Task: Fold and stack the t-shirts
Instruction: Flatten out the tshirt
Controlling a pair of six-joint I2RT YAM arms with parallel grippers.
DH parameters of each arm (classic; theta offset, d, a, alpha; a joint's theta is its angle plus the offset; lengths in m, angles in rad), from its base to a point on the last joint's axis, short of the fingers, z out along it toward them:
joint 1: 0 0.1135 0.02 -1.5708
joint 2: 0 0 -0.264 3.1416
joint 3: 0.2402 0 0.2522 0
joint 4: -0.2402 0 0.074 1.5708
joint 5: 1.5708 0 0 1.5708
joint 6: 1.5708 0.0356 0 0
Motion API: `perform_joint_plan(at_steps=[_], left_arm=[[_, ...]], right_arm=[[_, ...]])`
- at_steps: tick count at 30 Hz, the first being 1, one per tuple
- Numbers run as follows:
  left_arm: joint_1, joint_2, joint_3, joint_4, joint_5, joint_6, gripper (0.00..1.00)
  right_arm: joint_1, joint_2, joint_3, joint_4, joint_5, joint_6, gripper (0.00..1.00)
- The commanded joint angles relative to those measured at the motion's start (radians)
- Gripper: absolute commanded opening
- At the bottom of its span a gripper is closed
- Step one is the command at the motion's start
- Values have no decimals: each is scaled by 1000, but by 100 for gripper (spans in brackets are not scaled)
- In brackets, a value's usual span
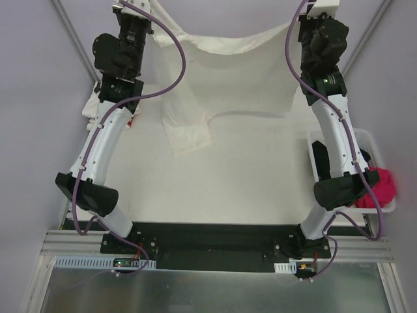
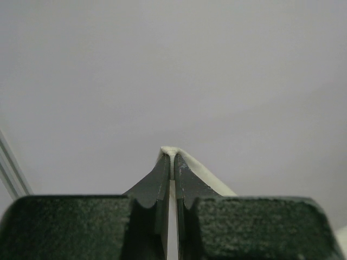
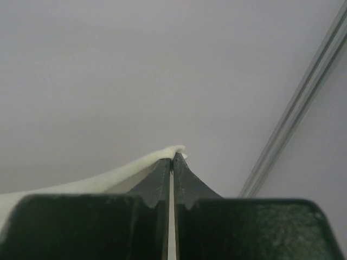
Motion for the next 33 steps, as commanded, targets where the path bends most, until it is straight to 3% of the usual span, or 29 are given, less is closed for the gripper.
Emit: perform_joint_plan(at_steps=[1, 11, 18, 21, 25, 33], left_arm=[[8, -77, 61, 70, 5, -38, 0], [2, -232, -1, -30, 18, -86, 0], [-15, -373, -8, -55, 50, -67, 0], [-18, -430, 1, -32, 84, -58, 0], [-18, -542, -114, 161, 211, -63, 0], [-18, -646, -162, 388, 392, -115, 0]], right_arm=[[-3, -114, 18, 70, -16, 48, 1], [16, -340, -174, 50, -33, 97, 1], [70, -466, -180, 85, -51, 50, 1], [84, -521, -253, 216, -143, 18, 1], [98, -639, -519, 884, -304, -21, 1], [127, -657, -378, 924, -361, -39, 1]])
